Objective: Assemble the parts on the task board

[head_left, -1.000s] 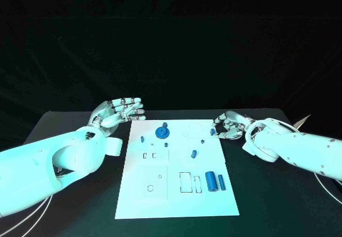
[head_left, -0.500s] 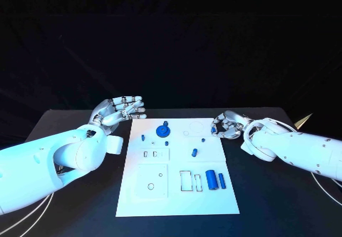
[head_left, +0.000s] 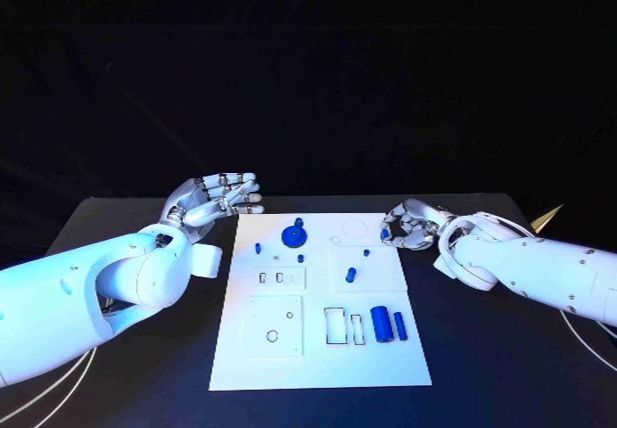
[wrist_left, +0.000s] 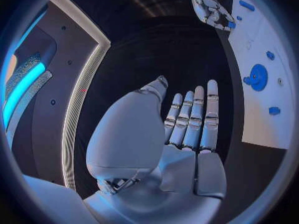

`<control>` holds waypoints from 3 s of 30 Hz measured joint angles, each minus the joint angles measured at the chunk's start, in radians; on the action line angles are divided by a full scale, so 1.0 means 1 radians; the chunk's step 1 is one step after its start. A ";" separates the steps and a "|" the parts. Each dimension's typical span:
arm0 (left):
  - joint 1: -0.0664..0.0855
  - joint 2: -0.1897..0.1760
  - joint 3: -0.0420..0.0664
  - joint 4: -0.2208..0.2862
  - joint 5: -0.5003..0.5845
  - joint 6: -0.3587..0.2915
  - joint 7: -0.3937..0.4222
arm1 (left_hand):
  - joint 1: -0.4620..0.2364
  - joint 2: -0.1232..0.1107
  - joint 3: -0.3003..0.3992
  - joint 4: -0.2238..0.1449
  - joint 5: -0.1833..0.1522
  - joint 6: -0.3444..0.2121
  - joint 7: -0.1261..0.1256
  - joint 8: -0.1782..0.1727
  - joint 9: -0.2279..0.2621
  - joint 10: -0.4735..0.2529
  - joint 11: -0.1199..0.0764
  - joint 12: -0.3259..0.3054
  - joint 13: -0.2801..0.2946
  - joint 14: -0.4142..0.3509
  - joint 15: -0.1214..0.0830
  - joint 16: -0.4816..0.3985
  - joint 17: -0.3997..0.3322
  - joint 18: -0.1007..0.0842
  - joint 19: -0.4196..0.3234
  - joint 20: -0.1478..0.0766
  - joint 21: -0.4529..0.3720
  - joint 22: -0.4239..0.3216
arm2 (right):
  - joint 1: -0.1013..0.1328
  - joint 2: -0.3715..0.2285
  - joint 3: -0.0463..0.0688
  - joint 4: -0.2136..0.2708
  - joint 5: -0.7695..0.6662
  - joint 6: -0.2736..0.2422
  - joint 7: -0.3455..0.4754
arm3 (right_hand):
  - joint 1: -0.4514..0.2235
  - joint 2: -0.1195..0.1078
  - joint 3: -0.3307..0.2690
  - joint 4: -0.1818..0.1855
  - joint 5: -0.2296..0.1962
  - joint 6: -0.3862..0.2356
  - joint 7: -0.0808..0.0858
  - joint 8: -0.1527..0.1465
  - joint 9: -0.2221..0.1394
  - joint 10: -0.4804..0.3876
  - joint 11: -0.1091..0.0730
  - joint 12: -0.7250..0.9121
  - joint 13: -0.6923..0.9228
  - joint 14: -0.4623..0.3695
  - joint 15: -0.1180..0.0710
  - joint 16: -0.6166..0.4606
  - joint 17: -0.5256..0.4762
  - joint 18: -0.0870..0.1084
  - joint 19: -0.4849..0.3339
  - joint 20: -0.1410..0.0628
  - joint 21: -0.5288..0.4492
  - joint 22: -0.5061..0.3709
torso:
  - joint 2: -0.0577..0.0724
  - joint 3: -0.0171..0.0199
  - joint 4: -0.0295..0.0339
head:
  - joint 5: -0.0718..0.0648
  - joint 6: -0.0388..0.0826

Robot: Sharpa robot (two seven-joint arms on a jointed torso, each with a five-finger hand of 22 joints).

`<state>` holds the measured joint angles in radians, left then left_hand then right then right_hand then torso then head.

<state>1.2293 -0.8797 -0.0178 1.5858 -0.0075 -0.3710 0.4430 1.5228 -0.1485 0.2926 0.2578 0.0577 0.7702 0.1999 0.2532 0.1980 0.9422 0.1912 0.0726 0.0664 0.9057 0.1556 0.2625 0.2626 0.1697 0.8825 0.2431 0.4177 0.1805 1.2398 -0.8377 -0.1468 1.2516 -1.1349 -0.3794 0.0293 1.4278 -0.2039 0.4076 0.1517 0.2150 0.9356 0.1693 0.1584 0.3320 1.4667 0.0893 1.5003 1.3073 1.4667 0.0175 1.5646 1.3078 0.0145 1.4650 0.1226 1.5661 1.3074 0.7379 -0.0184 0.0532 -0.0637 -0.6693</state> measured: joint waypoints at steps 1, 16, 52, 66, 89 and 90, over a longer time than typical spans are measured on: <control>0.000 0.000 0.000 0.000 0.000 0.000 0.000 | 0.000 0.000 0.000 0.000 0.000 0.000 0.000 0.000 0.000 0.000 0.000 0.000 0.000 0.000 0.000 0.000 0.000 0.000 0.000 0.000 0.000 0.000 | 0.000 0.001 0.000 -0.001 0.000 0.000 0.000 | -0.004 0.004 0.002 -0.002 0.000 0.002 -0.002 0.000 0.000 0.000 0.000 0.000 0.000 0.000 0.000 0.000 0.000 0.000 0.001 -0.001 0.000 0.000 | 0.000 0.0000 0.0000 | 0.000 0.000; 0.000 -0.003 0.000 0.000 0.000 0.000 0.000 | 0.000 0.000 0.000 0.000 0.000 0.000 0.000 0.000 0.000 0.000 0.000 0.000 0.000 0.000 0.000 0.000 0.000 0.000 0.000 0.000 0.000 0.000 | -0.001 0.014 0.000 -0.011 -0.001 0.001 -0.003 | -0.009 0.009 0.036 -0.014 0.000 0.024 -0.011 0.011 0.003 0.000 -0.007 0.007 0.001 0.000 -0.007 0.000 0.000 0.000 0.001 -0.001 0.000 0.000 | 0.000 0.0001 -0.0004 | 0.001 -0.006; 0.000 -0.004 0.000 -0.001 0.000 0.001 -0.001 | 0.000 0.000 0.000 0.000 0.000 0.000 0.000 0.000 0.000 0.003 0.004 0.000 0.000 0.000 0.000 0.000 0.002 0.000 -0.003 0.004 -0.001 0.001 | -0.003 0.014 0.000 -0.013 -0.017 -0.027 -0.031 | -0.067 -0.025 0.045 -0.018 -0.020 -0.006 0.002 -0.001 -0.005 0.000 -0.007 0.004 0.000 0.000 -0.007 0.000 0.000 0.000 0.001 -0.008 0.000 0.000 | 0.000 0.0009 -0.0008 | -0.001 -0.005; 0.000 -0.005 0.000 -0.001 0.000 0.001 -0.002 | 0.000 0.000 0.000 0.000 0.000 0.000 0.000 0.000 0.000 0.003 0.004 0.000 0.000 0.000 0.000 0.000 0.002 0.000 -0.003 0.003 -0.001 0.000 | -0.004 0.012 0.000 -0.013 -0.020 -0.029 -0.035 | -0.071 -0.021 0.045 -0.018 -0.024 -0.013 0.001 -0.001 -0.006 0.000 -0.007 0.000 0.000 0.000 -0.007 0.000 0.000 0.000 0.001 -0.008 0.000 0.000 | 0.000 0.0006 -0.0007 | -0.003 -0.006; 0.000 -0.005 0.000 -0.003 0.000 0.001 -0.002 | 0.000 0.000 0.000 0.000 0.000 0.000 0.000 0.000 0.000 0.003 0.004 0.000 0.000 0.000 0.000 0.000 0.001 0.000 -0.003 0.003 -0.001 0.000 | -0.006 0.010 0.000 -0.011 -0.024 -0.030 -0.036 | -0.093 0.010 0.078 -0.045 -0.024 0.085 -0.047 0.089 0.030 0.000 -0.040 0.011 0.000 0.000 -0.033 0.000 0.000 0.000 0.001 -0.026 0.000 0.000 | 0.000 0.0011 -0.0007 | -0.005 -0.009; 0.000 -0.005 0.000 -0.003 0.000 0.001 -0.002 | 0.000 0.000 0.000 0.000 0.000 0.000 0.000 0.000 0.000 0.003 0.004 0.000 0.000 0.000 0.000 0.000 0.001 0.000 -0.003 0.003 -0.001 0.000 | -0.006 0.010 0.000 -0.011 -0.024 -0.031 -0.035 | -0.096 0.012 0.079 -0.046 -0.023 0.088 -0.050 0.095 0.031 0.000 -0.040 0.011 0.000 0.000 -0.033 0.000 0.000 0.000 0.001 -0.026 0.000 0.000 | 0.000 0.0011 -0.0007 | -0.005 -0.009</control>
<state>1.2293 -0.8851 -0.0178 1.5832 -0.0076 -0.3698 0.4412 1.5228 -0.1485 0.2926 0.2578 0.0576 0.7702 0.1999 0.2532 0.1980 0.9456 0.1947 0.0726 0.0664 0.9057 0.1555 0.2625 0.2640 0.1697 0.8791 0.2466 0.4171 0.1807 1.2340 -0.8281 -0.1468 1.2409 -1.1586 -0.4106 -0.0061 1.3319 -0.1915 0.4862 0.1061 0.1920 1.0231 0.1198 0.2534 0.3631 1.4667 0.0498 1.5109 1.3073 1.4663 -0.0151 1.5646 1.3073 0.0145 1.4663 0.0962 1.5661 1.3074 0.7377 -0.0174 0.0525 -0.0684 -0.6785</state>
